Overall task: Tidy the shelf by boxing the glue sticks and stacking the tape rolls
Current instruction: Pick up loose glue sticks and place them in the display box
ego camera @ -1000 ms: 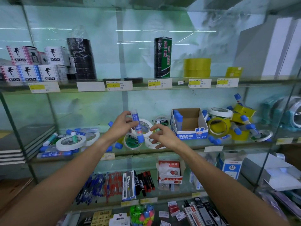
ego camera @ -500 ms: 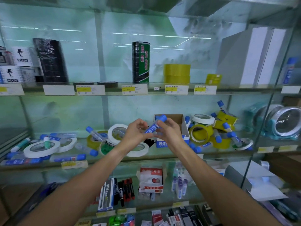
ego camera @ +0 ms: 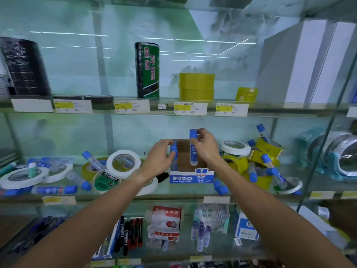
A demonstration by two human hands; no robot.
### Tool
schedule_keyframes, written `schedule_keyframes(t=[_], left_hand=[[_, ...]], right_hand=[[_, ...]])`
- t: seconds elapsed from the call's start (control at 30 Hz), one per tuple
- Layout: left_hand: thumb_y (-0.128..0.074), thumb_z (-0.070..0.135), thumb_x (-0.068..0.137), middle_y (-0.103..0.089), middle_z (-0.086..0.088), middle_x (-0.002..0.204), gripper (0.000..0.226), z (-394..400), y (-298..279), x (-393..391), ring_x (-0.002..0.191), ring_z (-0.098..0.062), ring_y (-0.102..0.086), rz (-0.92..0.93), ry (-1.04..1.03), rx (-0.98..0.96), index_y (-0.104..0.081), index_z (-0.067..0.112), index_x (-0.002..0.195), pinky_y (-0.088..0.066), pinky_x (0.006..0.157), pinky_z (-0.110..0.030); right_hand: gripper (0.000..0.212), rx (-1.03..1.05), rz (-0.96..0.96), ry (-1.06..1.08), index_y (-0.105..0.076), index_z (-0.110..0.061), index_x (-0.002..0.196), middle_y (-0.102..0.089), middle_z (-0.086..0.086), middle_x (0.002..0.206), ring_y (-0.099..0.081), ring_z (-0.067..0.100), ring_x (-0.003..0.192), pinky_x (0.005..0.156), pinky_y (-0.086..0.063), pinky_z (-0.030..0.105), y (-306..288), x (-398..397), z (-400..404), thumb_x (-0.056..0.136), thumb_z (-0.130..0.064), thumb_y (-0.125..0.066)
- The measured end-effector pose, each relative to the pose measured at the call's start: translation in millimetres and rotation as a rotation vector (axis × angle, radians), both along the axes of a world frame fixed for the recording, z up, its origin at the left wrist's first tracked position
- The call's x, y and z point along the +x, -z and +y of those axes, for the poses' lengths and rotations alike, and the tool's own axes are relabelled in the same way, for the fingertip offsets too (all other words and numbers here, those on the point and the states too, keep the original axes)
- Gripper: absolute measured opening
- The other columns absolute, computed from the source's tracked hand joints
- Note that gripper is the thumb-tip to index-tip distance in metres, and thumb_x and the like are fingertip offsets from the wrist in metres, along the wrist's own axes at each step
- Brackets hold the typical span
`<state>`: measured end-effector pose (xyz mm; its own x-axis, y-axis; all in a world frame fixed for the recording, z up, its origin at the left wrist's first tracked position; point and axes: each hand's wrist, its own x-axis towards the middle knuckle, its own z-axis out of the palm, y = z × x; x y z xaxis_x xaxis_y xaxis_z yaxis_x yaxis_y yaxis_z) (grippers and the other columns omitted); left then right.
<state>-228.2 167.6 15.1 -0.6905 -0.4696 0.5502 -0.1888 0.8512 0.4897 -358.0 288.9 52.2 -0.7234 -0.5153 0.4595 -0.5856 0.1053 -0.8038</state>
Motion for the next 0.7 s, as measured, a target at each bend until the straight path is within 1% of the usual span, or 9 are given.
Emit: schedule_keyframes(t=[0.07, 0.13, 0.23, 0.3, 0.4, 0.43, 0.53, 0.6, 0.7], left_hand=[[-0.051, 0.028, 0.096, -0.052, -0.005, 0.135, 0.04, -4, -4, -11, 0.124, -0.022, -0.048, -0.076, -0.03, -0.081, -0.048, 0.015, 0.134, -0.039, 0.103, -0.035], [-0.044, 0.03, 0.099, -0.048, -0.007, 0.142, 0.043, -9, -6, -22, 0.129, -0.025, -0.044, -0.162, -0.069, -0.125, -0.045, 0.014, 0.138, -0.037, 0.106, -0.038], [-0.036, 0.029, 0.101, -0.047, -0.008, 0.144, 0.041, -15, -5, -34, 0.13, -0.028, -0.043, -0.273, -0.103, -0.174, -0.046, 0.013, 0.138, -0.037, 0.105, -0.039], [-0.033, 0.029, 0.102, -0.049, -0.007, 0.143, 0.039, -19, -6, -39, 0.128, -0.029, -0.045, -0.32, -0.113, -0.19, -0.049, 0.015, 0.135, -0.039, 0.104, -0.04], [-0.028, 0.031, 0.101, -0.048, -0.006, 0.145, 0.045, -23, -6, -42, 0.13, -0.029, -0.045, -0.348, -0.099, -0.176, -0.048, 0.017, 0.139, -0.037, 0.106, -0.04], [-0.026, 0.033, 0.1, -0.045, -0.005, 0.147, 0.048, -25, -5, -42, 0.132, -0.028, -0.043, -0.355, -0.091, -0.17, -0.046, 0.018, 0.141, -0.035, 0.108, -0.039], [-0.028, 0.031, 0.103, -0.04, -0.003, 0.151, 0.045, -32, -1, -41, 0.136, -0.025, -0.039, -0.366, -0.087, -0.171, -0.041, 0.019, 0.145, -0.031, 0.112, -0.04], [-0.028, 0.031, 0.104, -0.039, -0.002, 0.152, 0.045, -31, -1, -41, 0.136, -0.025, -0.038, -0.366, -0.082, -0.173, -0.039, 0.021, 0.146, -0.03, 0.112, -0.041], [-0.026, 0.033, 0.104, -0.038, -0.003, 0.153, 0.046, -30, -2, -41, 0.136, -0.026, -0.037, -0.371, -0.065, -0.171, -0.037, 0.021, 0.147, -0.029, 0.112, -0.042]], right_hand=[[0.029, 0.061, 0.06, 0.017, -0.057, -0.012, 0.121, -0.067, 0.006, 0.108, -0.065, 0.022, 0.094, 0.084, -0.055, 0.038, 3, -15, -10, 0.092, -0.017, -0.059], [0.026, 0.105, 0.092, 0.011, -0.058, -0.013, 0.117, -0.068, 0.007, 0.111, -0.065, 0.024, 0.096, 0.084, -0.055, 0.036, 8, -26, -23, 0.091, -0.018, -0.061], [0.025, 0.177, 0.153, 0.016, -0.06, -0.013, 0.116, -0.069, 0.009, 0.11, -0.064, 0.026, 0.099, 0.081, -0.049, 0.031, 15, -35, -39, 0.091, -0.018, -0.06], [0.024, 0.239, 0.173, 0.026, -0.059, -0.015, 0.114, -0.068, 0.009, 0.109, -0.064, 0.027, 0.1, 0.08, -0.047, 0.031, 21, -39, -48, 0.091, -0.019, -0.06], [0.027, 0.307, 0.18, 0.025, -0.058, -0.017, 0.117, -0.068, 0.01, 0.109, -0.065, 0.028, 0.099, 0.084, -0.053, 0.037, 30, -44, -59, 0.09, -0.022, -0.06], [0.028, 0.328, 0.181, 0.017, -0.058, -0.016, 0.118, -0.068, 0.011, 0.11, -0.064, 0.028, 0.099, 0.083, -0.053, 0.037, 33, -45, -63, 0.09, -0.022, -0.06], [0.024, 0.38, 0.201, 0.002, -0.059, -0.014, 0.115, -0.068, 0.011, 0.109, -0.064, 0.027, 0.098, 0.077, -0.048, 0.031, 42, -43, -73, 0.092, -0.021, -0.059], [0.021, 0.393, 0.217, 0.014, -0.061, -0.012, 0.11, -0.067, 0.011, 0.107, -0.064, 0.028, 0.097, 0.075, -0.046, 0.03, 45, -43, -75, 0.091, -0.021, -0.059], [0.019, 0.423, 0.169, 0.04, -0.064, -0.008, 0.106, -0.068, 0.012, 0.106, -0.064, 0.027, 0.094, 0.074, -0.047, 0.031, 46, -42, -77, 0.093, -0.021, -0.059]])
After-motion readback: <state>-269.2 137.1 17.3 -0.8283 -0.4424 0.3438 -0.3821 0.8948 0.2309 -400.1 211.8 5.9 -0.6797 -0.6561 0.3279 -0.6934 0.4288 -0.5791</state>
